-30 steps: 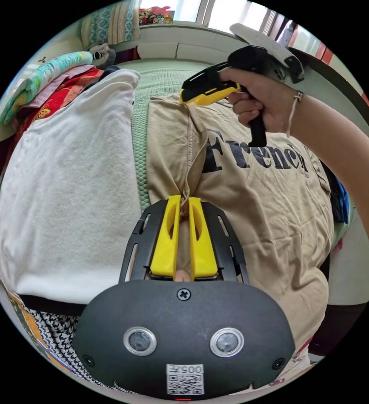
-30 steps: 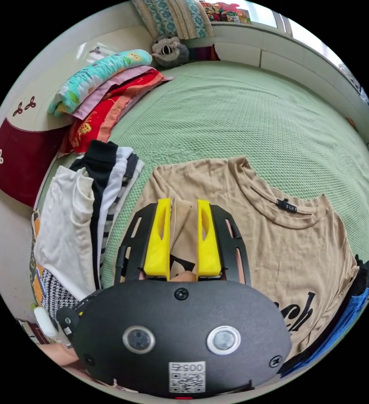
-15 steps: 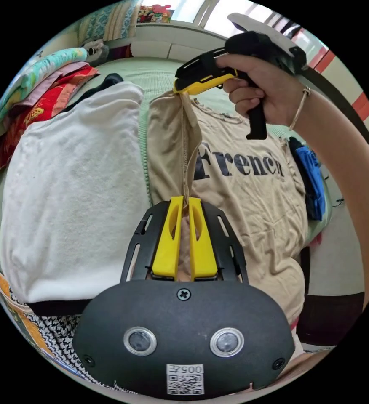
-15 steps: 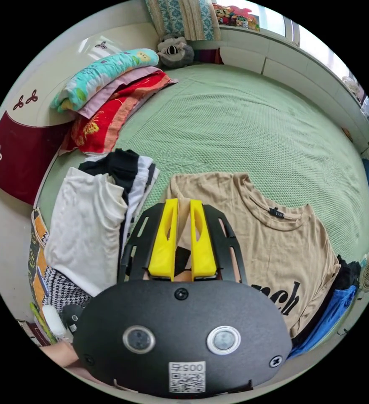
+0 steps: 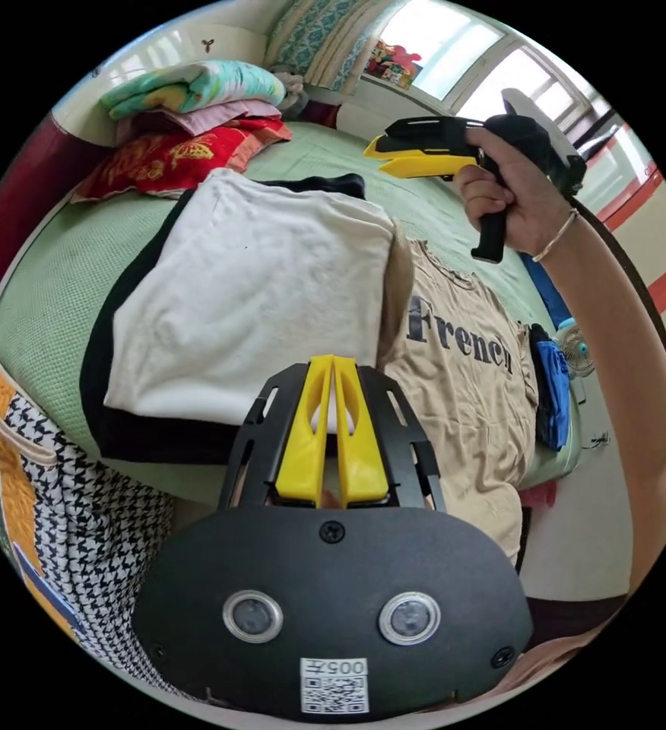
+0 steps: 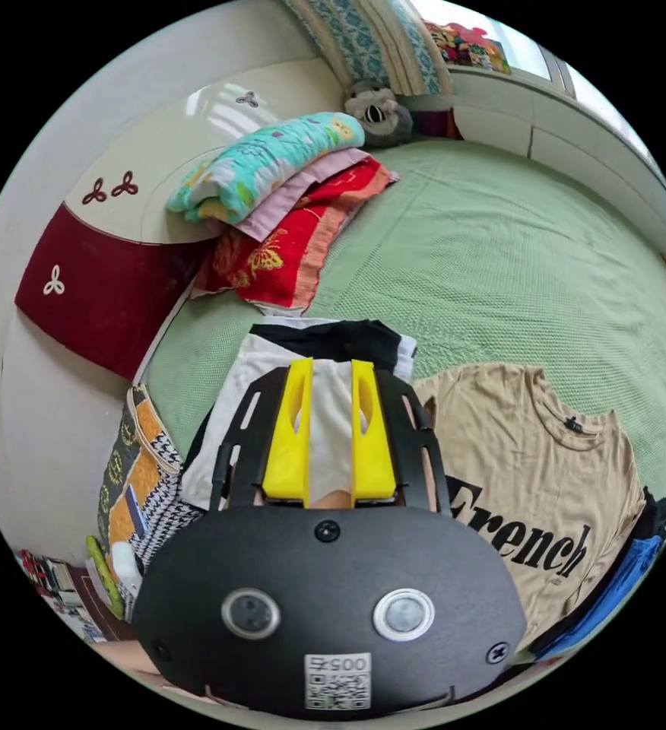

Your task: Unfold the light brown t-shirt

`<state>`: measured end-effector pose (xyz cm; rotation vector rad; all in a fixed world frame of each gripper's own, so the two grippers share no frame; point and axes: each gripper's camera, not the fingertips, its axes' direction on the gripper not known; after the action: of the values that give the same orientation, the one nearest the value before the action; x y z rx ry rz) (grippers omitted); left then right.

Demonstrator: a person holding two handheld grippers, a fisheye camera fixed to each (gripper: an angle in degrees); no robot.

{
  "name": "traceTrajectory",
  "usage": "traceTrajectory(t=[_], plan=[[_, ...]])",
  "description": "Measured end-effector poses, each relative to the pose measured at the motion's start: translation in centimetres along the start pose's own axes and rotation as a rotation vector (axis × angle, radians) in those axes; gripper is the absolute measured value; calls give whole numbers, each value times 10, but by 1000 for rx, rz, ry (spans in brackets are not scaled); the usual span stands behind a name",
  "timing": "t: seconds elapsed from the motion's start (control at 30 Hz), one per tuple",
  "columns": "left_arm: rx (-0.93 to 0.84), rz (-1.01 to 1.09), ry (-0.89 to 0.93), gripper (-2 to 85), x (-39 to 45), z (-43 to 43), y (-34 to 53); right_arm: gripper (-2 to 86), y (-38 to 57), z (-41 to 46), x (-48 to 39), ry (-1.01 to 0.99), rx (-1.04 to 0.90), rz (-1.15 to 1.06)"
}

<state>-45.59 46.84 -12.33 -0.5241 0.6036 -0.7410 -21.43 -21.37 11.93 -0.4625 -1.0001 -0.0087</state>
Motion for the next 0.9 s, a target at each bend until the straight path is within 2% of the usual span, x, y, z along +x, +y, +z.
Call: traceTrajectory(t=[0.1, 0.27, 0.4, 0.6, 0.8, 0.9], plan=[[-6, 120, 71, -6, 31, 4, -1, 80, 24, -17, 32, 13, 27, 6], [-68, 232, 54, -6, 79, 33, 0, 81, 78, -11, 112, 127, -18, 97], [-130, 280, 19, -6, 106, 69, 0, 73, 117, 8, 158, 62, -64, 182], [-130, 240, -115, -7, 119, 94, -5, 63, 124, 40, 160, -22, -80, 214], [-90, 188, -153, -6, 116, 89, 1, 57, 117, 60, 151, -115, -68, 274], [-67, 188, -149, -6, 119, 82, 6, 19, 120, 52, 150, -220, -44, 299]])
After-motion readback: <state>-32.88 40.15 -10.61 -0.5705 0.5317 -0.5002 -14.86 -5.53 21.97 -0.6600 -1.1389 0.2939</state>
